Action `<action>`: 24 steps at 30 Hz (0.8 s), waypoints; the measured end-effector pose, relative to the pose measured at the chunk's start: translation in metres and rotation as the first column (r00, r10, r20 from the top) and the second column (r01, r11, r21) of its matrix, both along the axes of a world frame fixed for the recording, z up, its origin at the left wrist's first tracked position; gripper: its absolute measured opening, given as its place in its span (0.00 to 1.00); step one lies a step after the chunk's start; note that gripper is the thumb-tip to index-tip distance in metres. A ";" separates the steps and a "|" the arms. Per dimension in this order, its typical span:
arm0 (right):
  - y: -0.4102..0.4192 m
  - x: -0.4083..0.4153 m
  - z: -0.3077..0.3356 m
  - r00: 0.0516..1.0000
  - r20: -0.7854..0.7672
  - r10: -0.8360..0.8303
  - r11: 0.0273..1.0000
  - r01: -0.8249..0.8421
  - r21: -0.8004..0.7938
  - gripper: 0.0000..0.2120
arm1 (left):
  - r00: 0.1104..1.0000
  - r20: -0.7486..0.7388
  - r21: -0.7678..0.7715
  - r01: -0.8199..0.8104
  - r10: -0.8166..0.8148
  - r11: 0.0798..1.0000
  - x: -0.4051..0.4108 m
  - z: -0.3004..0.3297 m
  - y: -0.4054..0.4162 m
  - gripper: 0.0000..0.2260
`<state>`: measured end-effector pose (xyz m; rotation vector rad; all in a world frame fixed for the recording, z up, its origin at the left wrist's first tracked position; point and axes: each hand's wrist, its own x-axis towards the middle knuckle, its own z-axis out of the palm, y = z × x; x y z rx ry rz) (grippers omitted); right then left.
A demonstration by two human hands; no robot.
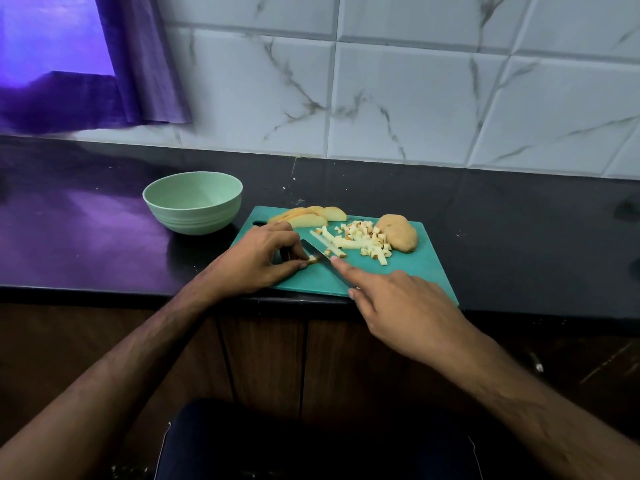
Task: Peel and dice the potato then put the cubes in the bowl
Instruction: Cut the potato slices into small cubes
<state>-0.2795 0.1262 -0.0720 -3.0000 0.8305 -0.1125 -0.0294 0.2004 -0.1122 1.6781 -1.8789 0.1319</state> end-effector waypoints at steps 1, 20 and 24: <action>0.001 0.001 -0.003 1.000 -0.003 -0.006 1.000 0.006 -0.006 0.26 | 1.000 0.004 -0.004 0.000 0.000 1.000 0.000 0.000 0.000 0.02; 0.006 0.009 -0.006 1.000 -0.012 -0.006 1.000 0.006 0.019 0.26 | 0.996 0.061 -0.048 -0.064 0.067 0.997 0.003 -0.006 0.014 0.02; 0.004 0.019 -0.010 1.000 -0.018 -0.008 1.000 0.008 0.014 0.26 | 0.996 0.060 -0.036 -0.060 0.063 0.998 0.003 -0.006 0.015 0.04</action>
